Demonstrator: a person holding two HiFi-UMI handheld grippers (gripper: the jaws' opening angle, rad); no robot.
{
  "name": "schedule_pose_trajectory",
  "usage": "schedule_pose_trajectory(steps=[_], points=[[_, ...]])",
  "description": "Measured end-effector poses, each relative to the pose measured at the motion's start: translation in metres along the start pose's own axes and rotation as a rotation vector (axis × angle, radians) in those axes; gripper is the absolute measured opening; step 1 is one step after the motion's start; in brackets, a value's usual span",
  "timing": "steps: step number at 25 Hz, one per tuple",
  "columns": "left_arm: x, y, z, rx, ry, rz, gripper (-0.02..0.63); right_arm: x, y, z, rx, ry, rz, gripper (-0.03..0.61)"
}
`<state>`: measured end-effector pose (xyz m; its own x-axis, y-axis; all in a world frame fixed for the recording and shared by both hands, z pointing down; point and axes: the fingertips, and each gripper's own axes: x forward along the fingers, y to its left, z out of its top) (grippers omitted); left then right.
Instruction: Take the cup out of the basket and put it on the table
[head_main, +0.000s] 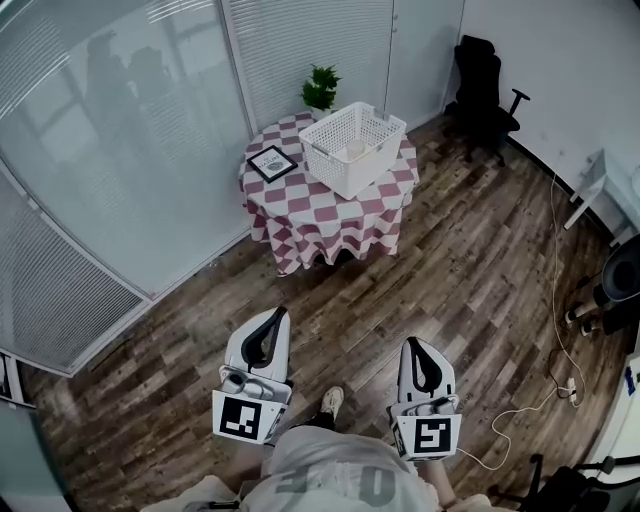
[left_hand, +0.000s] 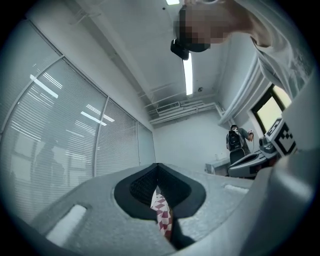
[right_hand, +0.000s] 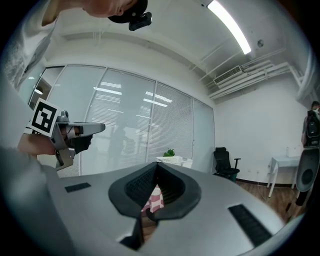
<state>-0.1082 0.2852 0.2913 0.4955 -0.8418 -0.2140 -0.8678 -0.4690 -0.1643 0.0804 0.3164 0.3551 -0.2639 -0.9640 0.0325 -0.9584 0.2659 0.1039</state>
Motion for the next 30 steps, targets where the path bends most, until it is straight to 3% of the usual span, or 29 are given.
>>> schedule_pose_trajectory(steps=[6,14,24,30], points=[[0.022,0.054,-0.018,-0.015,0.009,0.028,0.004,0.055,0.013,0.000,-0.003,0.025,0.017,0.006],[0.044,0.108,-0.046,-0.030,0.058,0.056,0.004,0.112,0.017,0.007,0.059,0.042,-0.037,0.006],[0.092,0.102,-0.071,-0.069,0.078,0.054,0.004,0.153,-0.021,-0.016,0.047,0.081,-0.011,0.006],[0.173,0.094,-0.064,0.012,0.037,0.075,0.003,0.215,-0.060,-0.016,0.055,0.037,0.066,0.006]])
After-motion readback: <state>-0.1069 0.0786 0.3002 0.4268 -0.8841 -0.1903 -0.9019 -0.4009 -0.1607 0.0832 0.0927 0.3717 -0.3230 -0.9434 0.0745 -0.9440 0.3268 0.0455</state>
